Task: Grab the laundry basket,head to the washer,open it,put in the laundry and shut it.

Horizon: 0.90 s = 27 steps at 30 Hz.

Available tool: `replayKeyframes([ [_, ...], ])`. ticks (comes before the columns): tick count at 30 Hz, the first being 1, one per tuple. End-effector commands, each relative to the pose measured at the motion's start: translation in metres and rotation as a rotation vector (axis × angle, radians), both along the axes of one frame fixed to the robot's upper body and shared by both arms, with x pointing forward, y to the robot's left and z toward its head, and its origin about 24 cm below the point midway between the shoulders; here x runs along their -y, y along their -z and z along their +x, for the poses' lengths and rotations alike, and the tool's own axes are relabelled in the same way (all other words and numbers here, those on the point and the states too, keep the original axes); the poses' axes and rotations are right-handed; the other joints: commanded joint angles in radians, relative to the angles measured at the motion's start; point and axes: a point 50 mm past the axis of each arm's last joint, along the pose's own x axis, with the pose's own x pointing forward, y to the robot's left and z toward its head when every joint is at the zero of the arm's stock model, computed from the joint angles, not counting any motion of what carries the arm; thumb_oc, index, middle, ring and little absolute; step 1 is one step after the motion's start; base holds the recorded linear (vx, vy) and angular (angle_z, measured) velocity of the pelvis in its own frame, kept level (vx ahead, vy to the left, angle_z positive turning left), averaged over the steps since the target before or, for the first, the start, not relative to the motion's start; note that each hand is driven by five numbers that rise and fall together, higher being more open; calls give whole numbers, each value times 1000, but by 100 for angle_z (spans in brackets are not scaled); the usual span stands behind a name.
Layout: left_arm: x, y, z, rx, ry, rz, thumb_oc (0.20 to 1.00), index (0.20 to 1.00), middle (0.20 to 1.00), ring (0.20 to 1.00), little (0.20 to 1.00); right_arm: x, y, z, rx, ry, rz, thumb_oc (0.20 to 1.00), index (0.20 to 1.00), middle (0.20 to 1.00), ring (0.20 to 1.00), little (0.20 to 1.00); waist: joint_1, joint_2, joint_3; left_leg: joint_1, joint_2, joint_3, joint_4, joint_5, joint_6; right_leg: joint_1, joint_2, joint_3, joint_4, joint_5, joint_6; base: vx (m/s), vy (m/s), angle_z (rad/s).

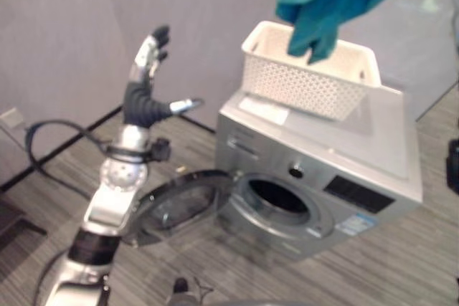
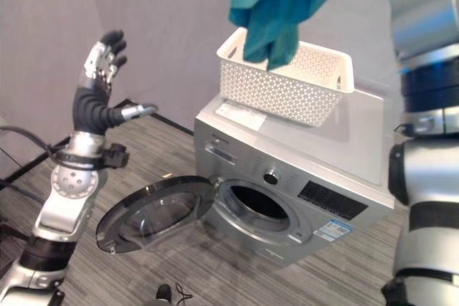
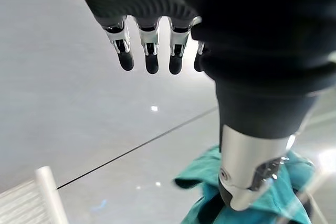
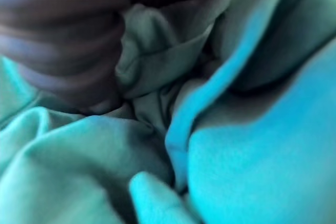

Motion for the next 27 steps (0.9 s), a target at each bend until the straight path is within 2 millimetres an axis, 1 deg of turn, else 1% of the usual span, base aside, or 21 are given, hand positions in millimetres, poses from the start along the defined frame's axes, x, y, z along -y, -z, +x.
replayKeyframes([
  [1,14,-24,6,131,8,3,1000,1000,1000,1000,1000,-2,-4,-8,59,-11,12,200,200,200,200,200,25,13,-86,-9,43,-16,32,-57,16,-33,2,-27,61,-78,-12,19,46,-4],
  [5,32,-37,9,176,60,27,1000,1000,1000,1000,1000,-11,-1,-6,68,-47,25,200,200,200,200,200,24,17,-90,-3,36,-4,31,-60,19,-29,-5,-18,59,-74,-6,18,20,-5],
  [7,37,-39,10,182,72,29,1000,1000,1000,1000,1000,-12,-2,-7,76,-50,24,200,200,200,200,200,24,18,-88,-1,35,-2,30,-61,21,-29,-6,-15,59,-74,-5,8,9,-8],
  [11,37,-39,10,183,72,29,1000,1000,1000,1000,1000,-12,-2,-7,76,-50,24,200,200,200,200,200,26,17,-87,0,35,-1,30,-61,21,-29,-6,-14,59,-74,-4,16,-2,-3],
  [12,50,-47,11,199,120,30,1000,1000,1000,1000,1000,-22,-2,-11,100,-86,11,200,200,200,200,200,12,27,-92,7,34,4,30,-68,20,-25,-7,-7,60,-81,-3,57,-15,-3],
  [13,56,-50,11,200,148,29,1000,1000,1000,1000,1000,-26,-2,-14,112,-103,6,200,200,200,200,200,5,32,-88,4,33,6,31,-62,22,-27,-8,-5,59,-76,-3,60,-15,-1],
  [16,65,-55,11,204,188,20,1000,1000,1000,1000,1000,-28,2,-18,125,-137,12,200,200,200,200,200,2,37,-84,5,32,10,31,-60,25,-29,-6,3,53,-73,-2,27,-3,-5],
  [19,67,-56,12,198,198,8,1000,1000,1000,1000,1000,-30,4,-20,129,-147,10,200,200,200,200,200,0,39,-81,5,33,11,31,-59,25,-28,-6,7,51,-73,-2,14,-10,-6],
  [22,76,-56,14,176,227,-20,1000,1000,1000,1000,1000,-34,13,-22,124,-179,3,200,200,200,200,200,-8,42,-79,8,34,13,22,-56,25,-27,-4,10,43,-71,-2,20,-17,-6],
  [27,83,-54,17,149,247,-24,1000,1000,1000,1000,1000,-36,19,-23,114,-203,-1,200,200,200,200,200,-13,43,-80,11,33,17,11,-51,25,-27,-3,11,36,-68,0,11,-6,-6],
])
